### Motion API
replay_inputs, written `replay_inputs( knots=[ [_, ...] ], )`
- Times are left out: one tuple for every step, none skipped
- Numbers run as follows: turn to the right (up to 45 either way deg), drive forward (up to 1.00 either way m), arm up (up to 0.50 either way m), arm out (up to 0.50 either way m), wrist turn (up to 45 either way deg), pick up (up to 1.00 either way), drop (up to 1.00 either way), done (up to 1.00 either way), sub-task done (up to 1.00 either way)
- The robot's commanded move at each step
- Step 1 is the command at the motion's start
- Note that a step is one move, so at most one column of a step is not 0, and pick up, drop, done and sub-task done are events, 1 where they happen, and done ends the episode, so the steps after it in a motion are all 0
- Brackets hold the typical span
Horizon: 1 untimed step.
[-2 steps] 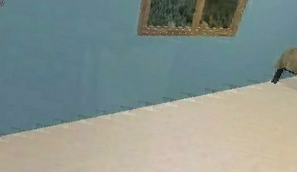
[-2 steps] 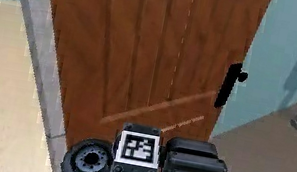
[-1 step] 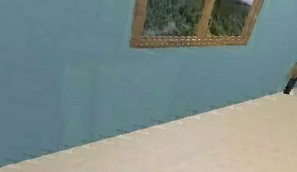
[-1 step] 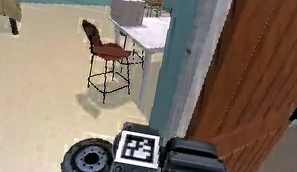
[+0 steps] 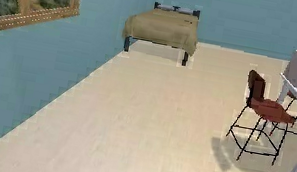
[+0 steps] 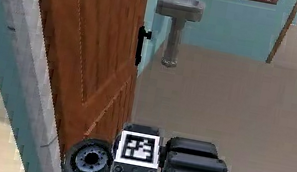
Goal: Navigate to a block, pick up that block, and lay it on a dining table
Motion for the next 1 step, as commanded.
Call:
replay_inputs(
  knots=[
    [21.0, 0.00, 0.00, 0.00, 0.0, 0.00, 0.00, 0.00, 0.00]
  ],
)
